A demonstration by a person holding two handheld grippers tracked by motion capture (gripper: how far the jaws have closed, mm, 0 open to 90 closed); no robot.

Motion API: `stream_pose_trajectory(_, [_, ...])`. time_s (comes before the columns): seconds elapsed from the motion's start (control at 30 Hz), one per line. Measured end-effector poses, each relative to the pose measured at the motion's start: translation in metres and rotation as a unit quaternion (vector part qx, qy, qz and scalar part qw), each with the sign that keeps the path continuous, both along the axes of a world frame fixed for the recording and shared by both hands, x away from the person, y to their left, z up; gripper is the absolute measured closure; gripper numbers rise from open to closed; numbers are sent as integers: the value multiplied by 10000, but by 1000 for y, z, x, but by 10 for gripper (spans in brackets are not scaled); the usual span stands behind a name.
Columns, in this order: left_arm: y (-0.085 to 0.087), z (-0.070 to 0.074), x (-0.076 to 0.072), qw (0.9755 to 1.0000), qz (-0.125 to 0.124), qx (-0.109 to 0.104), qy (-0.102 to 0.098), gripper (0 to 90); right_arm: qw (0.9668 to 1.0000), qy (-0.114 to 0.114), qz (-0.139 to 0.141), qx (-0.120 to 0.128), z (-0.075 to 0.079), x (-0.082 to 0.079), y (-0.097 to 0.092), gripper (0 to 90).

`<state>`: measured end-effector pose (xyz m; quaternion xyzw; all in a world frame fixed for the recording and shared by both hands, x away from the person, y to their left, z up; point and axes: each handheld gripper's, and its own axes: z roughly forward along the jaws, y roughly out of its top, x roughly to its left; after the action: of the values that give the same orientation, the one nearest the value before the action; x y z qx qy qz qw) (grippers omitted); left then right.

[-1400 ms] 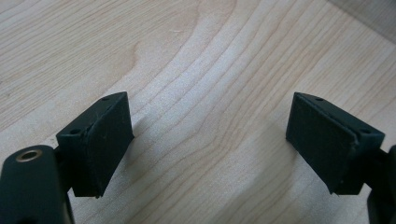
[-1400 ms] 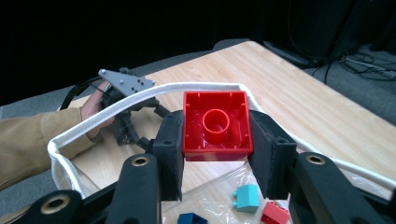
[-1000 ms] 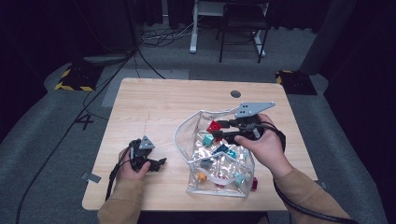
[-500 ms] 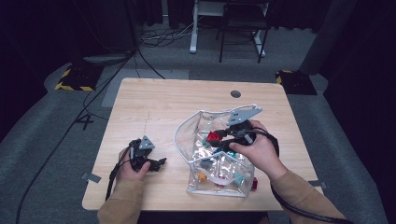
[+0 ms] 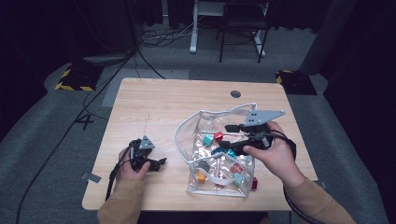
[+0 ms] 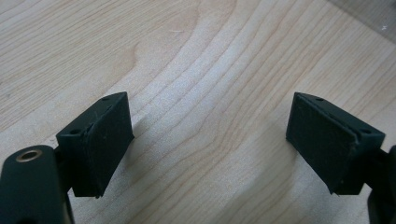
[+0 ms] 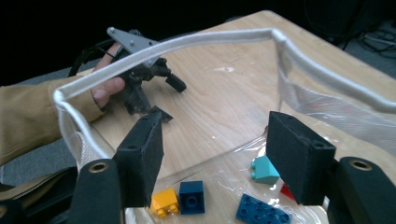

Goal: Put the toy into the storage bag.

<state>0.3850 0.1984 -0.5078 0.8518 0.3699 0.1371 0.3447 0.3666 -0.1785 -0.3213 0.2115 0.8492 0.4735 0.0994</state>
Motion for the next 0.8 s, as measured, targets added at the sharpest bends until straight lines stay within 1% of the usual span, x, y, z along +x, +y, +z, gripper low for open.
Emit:
stream_pose_trajectory(0.07, [0,0,0,10000,1,0,0,148,10000,-13,-43,17,3,-3,-6,381])
stream_pose_trajectory(0.33, [0,0,0,10000,2,0,0,148,9993,-82,-357,120,10,-16,-44,381])
stream_pose_trajectory(0.57, [0,0,0,10000,1,3,0,148,9980,-52,-618,149,7,-24,-74,381])
stream_pose_trajectory(0.8, [0,0,0,10000,2,3,0,148,9966,-7,-813,159,4,-30,-94,381])
